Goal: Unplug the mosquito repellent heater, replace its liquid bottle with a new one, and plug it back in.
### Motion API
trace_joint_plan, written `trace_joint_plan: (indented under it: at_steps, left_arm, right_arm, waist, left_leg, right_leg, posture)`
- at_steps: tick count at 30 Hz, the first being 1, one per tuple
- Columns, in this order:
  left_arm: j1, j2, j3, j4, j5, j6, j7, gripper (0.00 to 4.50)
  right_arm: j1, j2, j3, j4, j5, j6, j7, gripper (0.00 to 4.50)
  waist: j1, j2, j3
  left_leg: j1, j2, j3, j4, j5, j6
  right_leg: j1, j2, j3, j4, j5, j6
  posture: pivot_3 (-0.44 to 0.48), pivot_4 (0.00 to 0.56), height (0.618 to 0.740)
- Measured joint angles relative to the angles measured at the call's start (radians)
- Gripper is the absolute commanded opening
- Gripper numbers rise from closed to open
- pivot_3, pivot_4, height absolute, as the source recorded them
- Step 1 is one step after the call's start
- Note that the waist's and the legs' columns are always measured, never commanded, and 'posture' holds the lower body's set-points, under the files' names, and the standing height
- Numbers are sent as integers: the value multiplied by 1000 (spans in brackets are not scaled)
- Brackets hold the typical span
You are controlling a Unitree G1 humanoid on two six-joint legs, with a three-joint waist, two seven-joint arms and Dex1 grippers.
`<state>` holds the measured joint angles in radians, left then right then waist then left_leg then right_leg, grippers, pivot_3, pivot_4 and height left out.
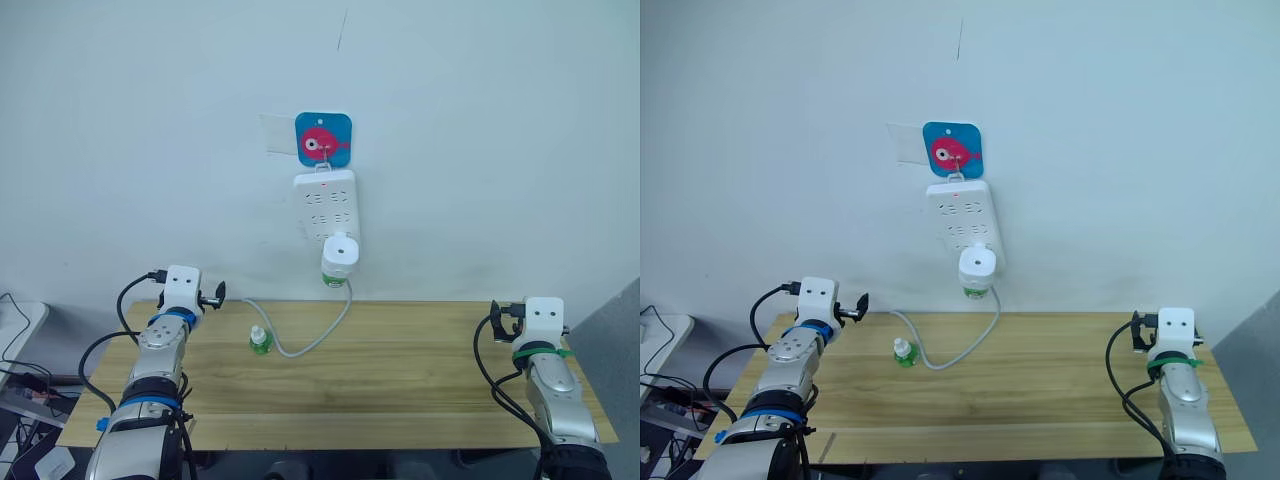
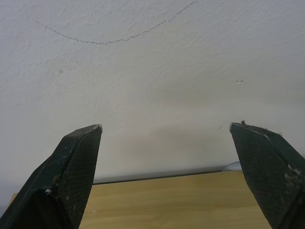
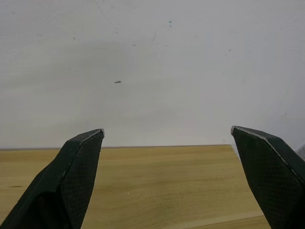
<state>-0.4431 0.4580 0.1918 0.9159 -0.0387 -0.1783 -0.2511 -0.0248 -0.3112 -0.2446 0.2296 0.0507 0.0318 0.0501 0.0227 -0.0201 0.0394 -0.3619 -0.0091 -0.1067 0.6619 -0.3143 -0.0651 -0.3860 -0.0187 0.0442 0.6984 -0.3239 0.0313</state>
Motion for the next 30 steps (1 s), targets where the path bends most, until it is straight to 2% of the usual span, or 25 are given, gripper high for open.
trace_joint_plan:
  at_steps: [11,24,27,30]
  left_arm:
    - [-2,20,18,46,-35,-49,-46,4478]
    - [0,9,52,33,-104,-26,-147,4478]
    - [20,23,50,-15,-122,-12,-225,4478]
    - [42,58,31,-141,-156,45,-368,4478]
  right_arm:
    - [7,-4,-10,0,-1,0,-11,4500]
    - [12,-17,-9,-6,-1,0,-8,4500]
    - [45,-16,-7,-62,-1,9,-7,4500]
    - [102,-17,19,-218,-2,64,19,4500]
  waist:
    - [-1,0,0]
    - [-3,1,1]
    - [-4,3,2]
    - [-6,10,10]
  left_leg:
    - [0,0,0,0,0,1]
    - [0,0,0,0,-1,1]
    - [0,0,-1,0,-1,1]
    - [0,0,-1,1,-2,4]
  right_leg:
    - [0,0,0,0,0,0]
    - [0,0,0,0,0,0]
    - [0,0,0,0,0,0]
    - [2,1,-1,0,0,0]
  posture:
    - [132,75,740]
    - [112,93,740]
    - [106,110,740]
    - [103,123,740]
